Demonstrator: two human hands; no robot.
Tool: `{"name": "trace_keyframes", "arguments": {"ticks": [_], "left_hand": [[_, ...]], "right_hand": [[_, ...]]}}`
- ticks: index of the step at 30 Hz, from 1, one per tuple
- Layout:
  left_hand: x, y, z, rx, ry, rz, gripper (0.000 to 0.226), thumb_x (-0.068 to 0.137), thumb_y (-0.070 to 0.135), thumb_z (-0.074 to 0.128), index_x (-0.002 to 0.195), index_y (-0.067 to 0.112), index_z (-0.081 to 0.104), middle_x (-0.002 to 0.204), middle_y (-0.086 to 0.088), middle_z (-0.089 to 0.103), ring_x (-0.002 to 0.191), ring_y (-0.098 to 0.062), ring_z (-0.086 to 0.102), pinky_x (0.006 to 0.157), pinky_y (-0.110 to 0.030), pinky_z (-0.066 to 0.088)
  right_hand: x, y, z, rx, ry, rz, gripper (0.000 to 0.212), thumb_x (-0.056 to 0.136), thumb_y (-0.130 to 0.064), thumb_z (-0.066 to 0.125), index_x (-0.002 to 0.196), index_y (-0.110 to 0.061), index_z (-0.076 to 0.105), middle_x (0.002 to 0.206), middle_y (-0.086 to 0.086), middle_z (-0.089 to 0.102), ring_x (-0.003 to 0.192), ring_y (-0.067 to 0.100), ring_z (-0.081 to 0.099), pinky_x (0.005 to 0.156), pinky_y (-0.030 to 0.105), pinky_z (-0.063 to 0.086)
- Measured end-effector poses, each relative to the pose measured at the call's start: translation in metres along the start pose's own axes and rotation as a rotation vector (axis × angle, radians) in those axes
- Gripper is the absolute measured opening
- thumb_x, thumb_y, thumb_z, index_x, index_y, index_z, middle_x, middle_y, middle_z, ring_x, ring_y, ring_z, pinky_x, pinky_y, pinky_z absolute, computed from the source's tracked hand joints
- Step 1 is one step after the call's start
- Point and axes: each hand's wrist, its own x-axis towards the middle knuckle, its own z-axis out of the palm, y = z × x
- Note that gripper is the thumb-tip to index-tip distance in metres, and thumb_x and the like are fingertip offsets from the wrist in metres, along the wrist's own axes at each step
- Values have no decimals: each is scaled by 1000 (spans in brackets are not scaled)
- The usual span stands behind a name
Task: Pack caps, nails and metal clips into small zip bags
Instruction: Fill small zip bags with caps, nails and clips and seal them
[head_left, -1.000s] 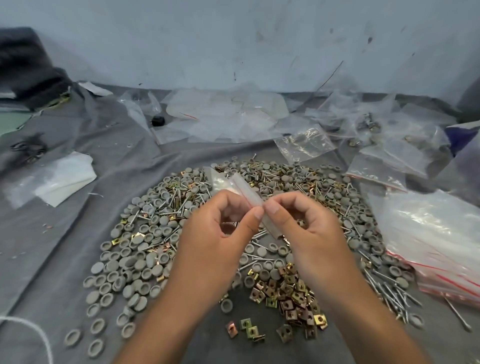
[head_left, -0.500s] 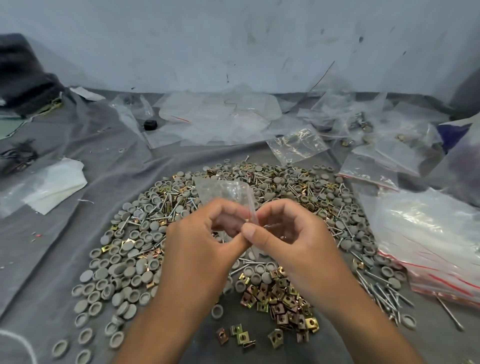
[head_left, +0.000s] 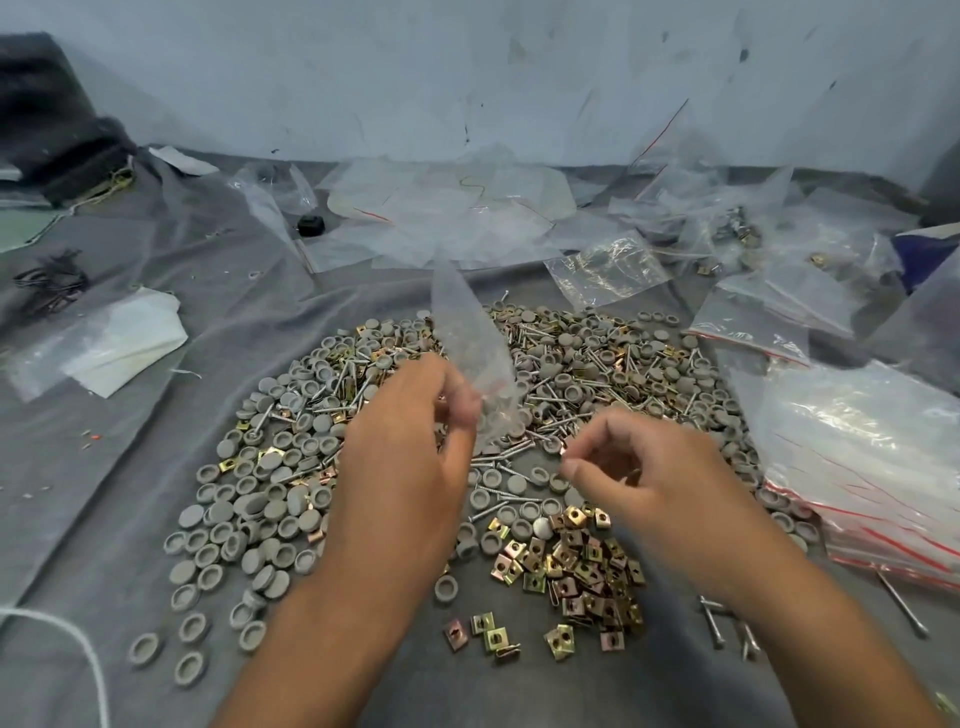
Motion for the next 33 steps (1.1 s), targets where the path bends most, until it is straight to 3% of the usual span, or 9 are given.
{"name": "trace_keyframes", "arguments": {"ticks": [2,5,8,12,17,20,25,30,33], "left_hand": [[0,-3,-2,84,22,120,27,87,1,68,78,26,62,96,14,68,92,1,64,76,-24,55],[0,-9,-2,164,59,224,22,85,2,68,87,21,78,104,9,70,95,-6,66,87,-23,55],[-1,-11,2,204,44,272,27,85,1,64,97,19,81,105,1,72,98,-16,66,88,-31,54],[0,-9,6,222,-34,268,30,86,3,59,101,20,80,105,2,71,98,-15,61,88,-30,50],[-2,-2,6,183,-107,177,28,91,16,60,115,21,73,107,12,66,95,-1,52,91,-11,39],[-3,-2,6,191,-153,158,33,86,30,68,119,25,69,108,16,63,89,6,45,87,-8,37],[-3,-5,7,231,-192,113,47,80,36,71,125,25,64,115,17,59,94,4,47,94,-18,44],[-4,-6,7,248,-219,93,50,83,35,65,132,29,58,119,19,48,105,2,46,97,-20,46],[-4,-5,8,242,-212,93,46,85,35,62,131,31,58,117,21,45,105,3,46,95,-19,47]], "right_hand": [[-4,4,-3,-224,-196,10,17,84,-49,75,93,-43,62,96,-35,62,81,-9,60,64,17,49],[-8,9,1,-516,-394,23,44,74,-63,78,110,-49,55,104,-30,52,94,-9,50,80,24,47],[-7,7,8,-555,-386,-5,40,79,-60,76,112,-47,56,106,-25,48,100,-3,50,86,29,49],[-6,6,7,-536,-385,3,32,85,-57,71,112,-46,58,110,-23,48,105,1,50,89,30,48],[-4,9,6,-529,-300,-29,8,95,-44,65,98,-42,58,102,-23,51,98,-1,52,86,30,50],[-4,11,6,-541,-295,-27,12,94,-43,65,95,-45,53,96,-23,52,92,-2,53,80,24,48],[-5,15,5,-534,-330,-19,34,85,-52,73,113,-48,55,101,-27,49,90,-7,52,81,23,49],[-6,13,-2,-561,-405,-12,61,72,-69,76,124,-52,49,118,-33,45,105,-7,50,88,28,50],[-7,9,4,-603,-373,-37,45,78,-64,74,115,-47,56,109,-28,48,100,-4,53,81,25,48]]}}
